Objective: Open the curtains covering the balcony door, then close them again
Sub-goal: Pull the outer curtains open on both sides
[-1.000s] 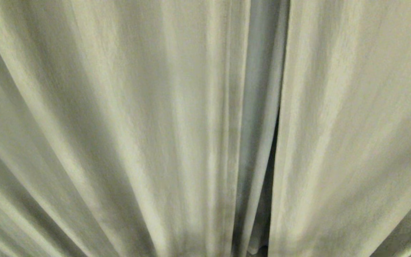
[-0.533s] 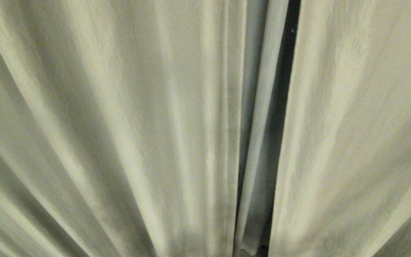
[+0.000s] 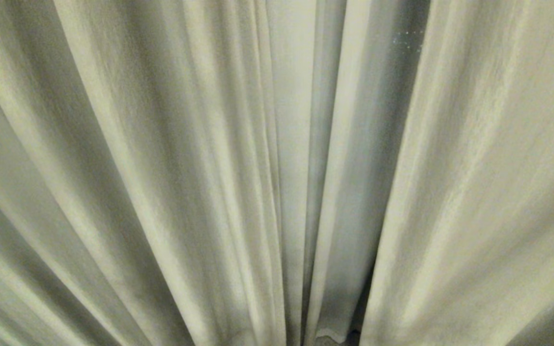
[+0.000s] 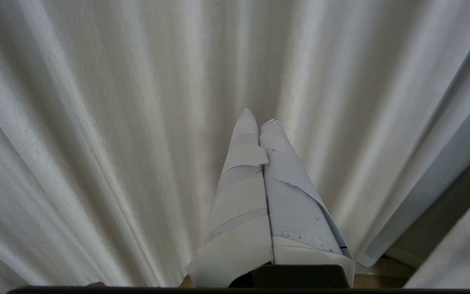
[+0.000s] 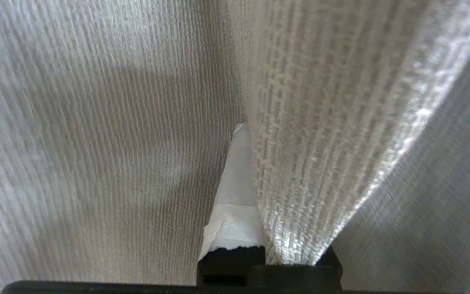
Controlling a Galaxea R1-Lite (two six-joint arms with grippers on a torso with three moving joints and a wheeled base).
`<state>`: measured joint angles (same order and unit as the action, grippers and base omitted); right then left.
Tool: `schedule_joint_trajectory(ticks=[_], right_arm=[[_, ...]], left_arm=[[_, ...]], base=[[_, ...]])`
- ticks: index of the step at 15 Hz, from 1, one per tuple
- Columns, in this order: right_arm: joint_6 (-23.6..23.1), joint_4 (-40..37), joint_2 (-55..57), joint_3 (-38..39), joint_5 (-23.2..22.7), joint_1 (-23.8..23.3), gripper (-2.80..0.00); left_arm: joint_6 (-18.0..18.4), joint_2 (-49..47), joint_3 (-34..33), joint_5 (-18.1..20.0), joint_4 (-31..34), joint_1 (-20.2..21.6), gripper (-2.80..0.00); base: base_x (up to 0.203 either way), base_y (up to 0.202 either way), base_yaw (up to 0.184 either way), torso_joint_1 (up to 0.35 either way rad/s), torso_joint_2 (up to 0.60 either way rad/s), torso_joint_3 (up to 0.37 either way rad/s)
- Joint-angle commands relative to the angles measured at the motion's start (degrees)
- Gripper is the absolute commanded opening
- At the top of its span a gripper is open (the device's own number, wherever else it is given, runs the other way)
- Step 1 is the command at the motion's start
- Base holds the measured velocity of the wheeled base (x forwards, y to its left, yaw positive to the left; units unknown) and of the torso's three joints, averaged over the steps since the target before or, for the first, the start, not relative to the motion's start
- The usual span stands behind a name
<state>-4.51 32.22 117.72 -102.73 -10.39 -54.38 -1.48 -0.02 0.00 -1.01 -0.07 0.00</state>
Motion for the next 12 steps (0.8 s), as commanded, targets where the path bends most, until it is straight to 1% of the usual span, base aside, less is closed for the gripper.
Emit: schedule_joint_trajectory(ticks=[1,3,8,10,12], right_arm=[[0.02,0.45,-2.13,1.91,-1.79,0.09,-2.8],[-0.04,0.47,-5.08,5.0,-4.24,0.4,-2.8],[1.87,0.87,-15.72,17.26,-11.51,3.23,-2.8],[2.21,1.31,-19.29,21.62,-12.32,5.83,-2.8],[2.64,1.69,-21.8,24.0,-12.39,8.53,-2.8]], left_arm=[[-0.02,0.02,0.0,-0.04,-0.01,0.0,-2.8],[-0.02,0.02,0.0,-0.04,-0.01,0.0,-2.8],[-0.02,0.02,0.0,-0.04,-0.01,0.0,-2.8],[-0.02,0.02,0.0,-0.04,-0.01,0.0,-2.8],[-0.02,0.02,0.0,-0.04,-0.01,0.0,-2.8]], base=[[0.0,0.0,0.0,0.0,0.0,0.0],[0.0,0.0,0.0,0.0,0.0,0.0],[0.0,0.0,0.0,0.0,0.0,0.0],[0.0,0.0,0.0,0.0,0.0,0.0],[0.0,0.0,0.0,0.0,0.0,0.0]])
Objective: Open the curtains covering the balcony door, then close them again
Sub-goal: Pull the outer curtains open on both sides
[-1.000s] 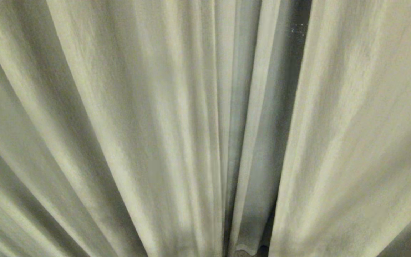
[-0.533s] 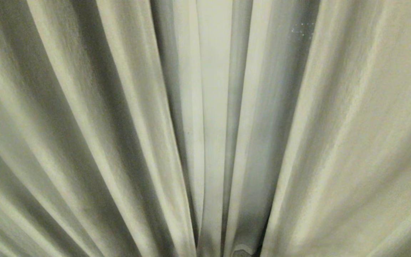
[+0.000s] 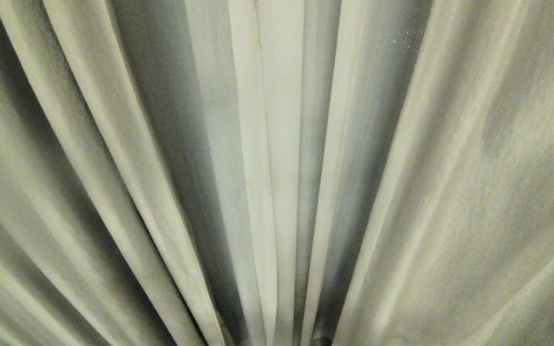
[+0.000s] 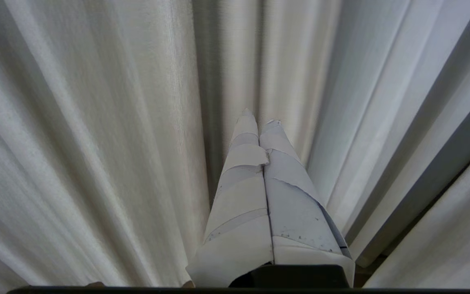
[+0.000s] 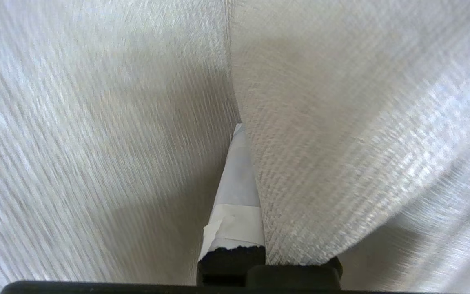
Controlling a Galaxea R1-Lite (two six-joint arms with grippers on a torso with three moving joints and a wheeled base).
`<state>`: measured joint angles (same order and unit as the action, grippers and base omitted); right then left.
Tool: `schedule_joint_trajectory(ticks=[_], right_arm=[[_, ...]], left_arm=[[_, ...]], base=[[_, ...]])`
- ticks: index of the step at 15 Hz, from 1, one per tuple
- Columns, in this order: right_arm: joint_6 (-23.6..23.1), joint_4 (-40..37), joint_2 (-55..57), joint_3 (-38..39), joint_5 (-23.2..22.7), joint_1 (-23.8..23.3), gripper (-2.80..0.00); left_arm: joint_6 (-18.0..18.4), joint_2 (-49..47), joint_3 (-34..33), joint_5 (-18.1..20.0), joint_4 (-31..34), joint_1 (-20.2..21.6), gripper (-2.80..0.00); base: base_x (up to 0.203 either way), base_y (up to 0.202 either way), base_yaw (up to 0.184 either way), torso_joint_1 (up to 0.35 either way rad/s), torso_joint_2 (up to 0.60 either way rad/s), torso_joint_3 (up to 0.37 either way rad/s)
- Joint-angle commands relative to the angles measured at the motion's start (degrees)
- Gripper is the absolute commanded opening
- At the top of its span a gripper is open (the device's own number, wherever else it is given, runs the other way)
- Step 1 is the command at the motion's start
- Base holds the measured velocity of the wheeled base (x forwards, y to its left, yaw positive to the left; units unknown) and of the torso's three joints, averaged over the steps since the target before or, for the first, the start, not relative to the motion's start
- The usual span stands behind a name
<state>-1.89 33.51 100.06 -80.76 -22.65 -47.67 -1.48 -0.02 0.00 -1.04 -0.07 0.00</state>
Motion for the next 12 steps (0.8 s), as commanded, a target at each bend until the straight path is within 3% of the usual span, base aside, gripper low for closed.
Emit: schedule_joint_trajectory(ticks=[1,2,3,4,12], right_arm=[[0.04,0.41,-4.73,2.6,-0.12,2.64,-2.8],[0.04,0.35,-5.25,2.9,-0.11,3.31,-2.8],[0.04,0.33,-5.69,3.6,-0.11,3.63,-1.96],[0.04,0.4,-6.19,4.32,-0.11,3.82,0.0],[0.08,0.16,-12.38,12.67,-0.01,3.94,0.0]], left_arm=[[-0.02,0.02,0.0,-0.02,-0.01,0.0,-2.8],[-0.02,0.02,0.0,-0.02,-0.01,0.0,-2.8],[-0.02,0.02,0.0,-0.02,-0.01,0.0,-2.8],[-0.02,0.02,0.0,-0.02,-0.01,0.0,-2.8],[-0.02,0.02,0.0,-0.02,-0.01,0.0,-2.8]], base=[[0.0,0.0,0.0,0.0,0.0,0.0],[0.0,0.0,0.0,0.0,0.0,0.0],[0.0,0.0,0.0,0.0,0.0,0.0],[0.0,0.0,0.0,0.0,0.0,0.0],[0.0,0.0,0.0,0.0,0.0,0.0]])
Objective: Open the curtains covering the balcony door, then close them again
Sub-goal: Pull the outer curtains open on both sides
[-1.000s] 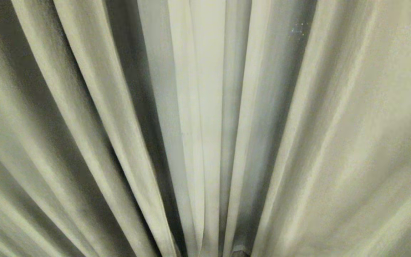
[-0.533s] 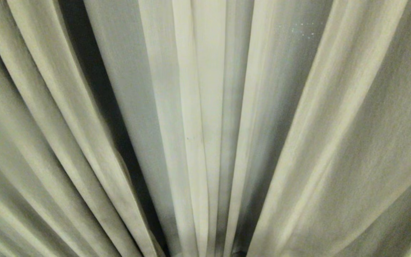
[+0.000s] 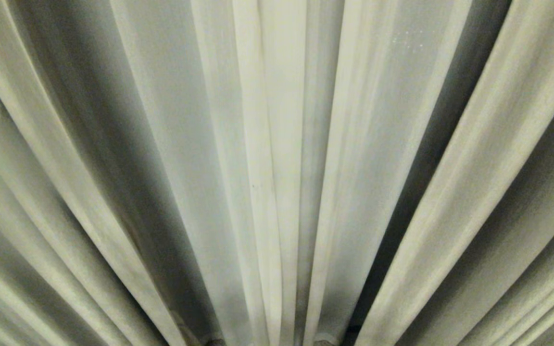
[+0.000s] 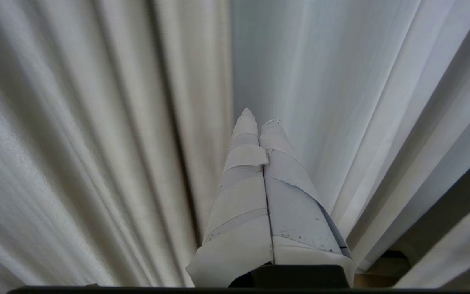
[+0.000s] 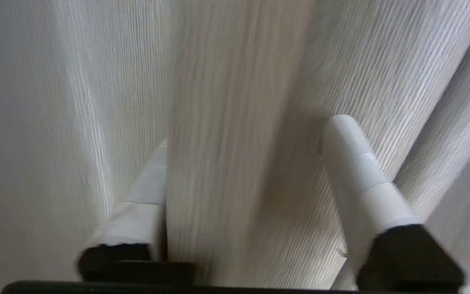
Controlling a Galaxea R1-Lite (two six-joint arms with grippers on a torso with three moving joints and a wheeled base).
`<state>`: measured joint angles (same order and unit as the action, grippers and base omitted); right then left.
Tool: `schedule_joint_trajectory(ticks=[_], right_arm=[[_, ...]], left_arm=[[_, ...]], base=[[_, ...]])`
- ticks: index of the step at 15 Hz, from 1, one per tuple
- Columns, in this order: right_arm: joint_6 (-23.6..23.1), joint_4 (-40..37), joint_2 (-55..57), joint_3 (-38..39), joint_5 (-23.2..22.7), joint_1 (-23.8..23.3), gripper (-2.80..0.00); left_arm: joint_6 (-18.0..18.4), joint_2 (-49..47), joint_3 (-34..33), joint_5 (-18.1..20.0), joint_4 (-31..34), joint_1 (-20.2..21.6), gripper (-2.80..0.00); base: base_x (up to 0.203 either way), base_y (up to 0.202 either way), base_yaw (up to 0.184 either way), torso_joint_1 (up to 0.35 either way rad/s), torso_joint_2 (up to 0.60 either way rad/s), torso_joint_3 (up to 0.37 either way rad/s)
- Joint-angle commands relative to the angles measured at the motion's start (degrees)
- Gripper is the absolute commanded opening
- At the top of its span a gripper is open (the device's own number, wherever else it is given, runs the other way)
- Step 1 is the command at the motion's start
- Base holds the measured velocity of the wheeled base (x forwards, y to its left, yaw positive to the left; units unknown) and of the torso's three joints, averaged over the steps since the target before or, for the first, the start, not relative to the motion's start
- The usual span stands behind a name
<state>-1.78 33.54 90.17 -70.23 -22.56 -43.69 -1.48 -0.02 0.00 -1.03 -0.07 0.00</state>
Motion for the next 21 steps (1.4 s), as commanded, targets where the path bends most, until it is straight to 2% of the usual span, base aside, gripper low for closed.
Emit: schedule_joint_trajectory(ticks=[1,13,17,18,19,21], right_arm=[[-0.07,0.05,-3.83,3.71,-0.05,-0.07,0.0],[-0.91,-2.09,-33.45,34.92,0.29,-0.14,0.0],[-2.13,-2.16,-37.65,41.26,0.24,-0.08,0.0],[-2.54,-1.8,-37.87,42.44,0.17,0.02,-1.15],[-3.14,-1.66,-38.34,43.49,0.06,0.17,-2.8],[-3.59,-1.74,-38.73,45.16,0.09,2.18,-2.8]], left_arm=[[-0.02,0.02,0.0,-0.03,-0.01,0.0,-2.8],[-0.02,0.02,0.0,-0.03,-0.01,0.0,-2.8],[-0.02,0.02,0.0,-0.03,-0.01,0.0,-2.8],[-0.02,0.02,0.0,-0.03,-0.01,0.0,-2.8],[-0.02,0.02,0.0,-0.03,-0.01,0.0,-2.8],[-0.02,0.02,0.0,-0.03,-0.01,0.0,-2.8]], base=[[0.0,0.0,0.0,0.0,0.0,0.0],[0.0,0.0,0.0,0.0,0.0,0.0],[0.0,0.0,0.0,0.0,0.0,0.0],[0.0,0.0,0.0,0.0,0.0,0.0],[0.0,0.0,0.0,0.0,0.0,0.0],[0.0,0.0,0.0,0.0,0.0,0.0]])
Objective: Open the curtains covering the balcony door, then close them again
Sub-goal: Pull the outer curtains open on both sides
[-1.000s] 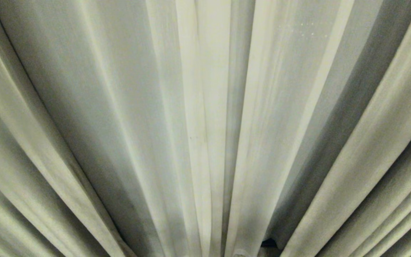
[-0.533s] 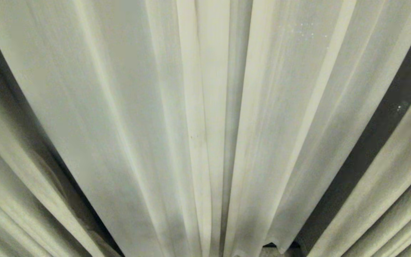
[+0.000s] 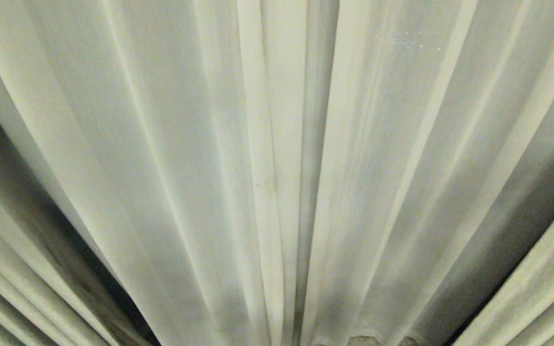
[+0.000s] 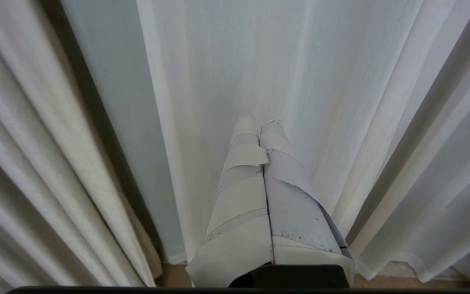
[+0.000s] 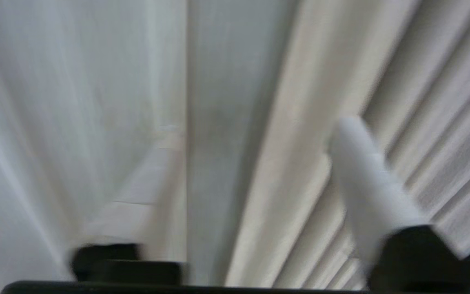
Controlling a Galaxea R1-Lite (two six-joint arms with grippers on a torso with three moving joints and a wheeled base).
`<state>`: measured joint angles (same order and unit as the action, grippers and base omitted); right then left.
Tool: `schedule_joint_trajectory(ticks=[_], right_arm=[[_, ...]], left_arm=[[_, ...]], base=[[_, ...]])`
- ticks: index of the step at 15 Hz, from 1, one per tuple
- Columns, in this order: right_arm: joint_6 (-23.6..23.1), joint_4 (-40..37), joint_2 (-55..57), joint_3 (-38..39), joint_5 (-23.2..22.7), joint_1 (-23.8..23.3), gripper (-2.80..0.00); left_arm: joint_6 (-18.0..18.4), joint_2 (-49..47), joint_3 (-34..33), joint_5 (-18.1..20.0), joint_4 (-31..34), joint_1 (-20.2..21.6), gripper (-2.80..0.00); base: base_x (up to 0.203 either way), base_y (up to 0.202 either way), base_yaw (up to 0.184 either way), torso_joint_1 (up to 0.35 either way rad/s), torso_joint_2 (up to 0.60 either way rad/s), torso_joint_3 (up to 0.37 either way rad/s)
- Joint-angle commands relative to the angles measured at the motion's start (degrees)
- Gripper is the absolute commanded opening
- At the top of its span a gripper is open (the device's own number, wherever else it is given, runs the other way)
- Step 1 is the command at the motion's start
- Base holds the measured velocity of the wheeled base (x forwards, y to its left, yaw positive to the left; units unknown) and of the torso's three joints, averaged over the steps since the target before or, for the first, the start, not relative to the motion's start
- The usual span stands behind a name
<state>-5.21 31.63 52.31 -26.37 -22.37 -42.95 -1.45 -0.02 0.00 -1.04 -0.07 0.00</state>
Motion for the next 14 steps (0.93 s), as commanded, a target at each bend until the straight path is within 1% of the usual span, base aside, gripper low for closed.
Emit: schedule_joint_trajectory(ticks=[1,6,9,12,14], right_arm=[[-0.27,0.17,-1.29,2.46,0.07,3.21,-2.8],[-0.53,0.1,-2.07,7.64,1.13,11.95,-2.8],[-0.52,0.09,-2.68,10.95,4.32,19.55,-2.8],[-0.51,0.09,-4.72,15.7,7.48,28.15,-2.8],[-0.5,-0.17,-8.21,20.29,8.62,31.68,-2.8]], left_arm=[[-0.04,0.02,0.0,-0.02,-0.01,0.0,-2.8],[-0.04,0.02,0.0,-0.02,-0.01,0.0,-2.8],[-0.04,0.02,0.0,-0.02,-0.01,0.0,-2.8],[-0.04,0.02,0.0,-0.02,-0.01,0.0,-2.8],[-0.04,0.02,0.0,-0.02,-0.01,0.0,-2.8]], base=[[0.0,0.0,0.0,0.0,0.0,0.0],[0.0,0.0,0.0,0.0,0.0,0.0],[0.0,0.0,0.0,0.0,0.0,0.0],[0.0,0.0,0.0,0.0,0.0,0.0],[0.0,0.0,0.0,0.0,0.0,0.0]])
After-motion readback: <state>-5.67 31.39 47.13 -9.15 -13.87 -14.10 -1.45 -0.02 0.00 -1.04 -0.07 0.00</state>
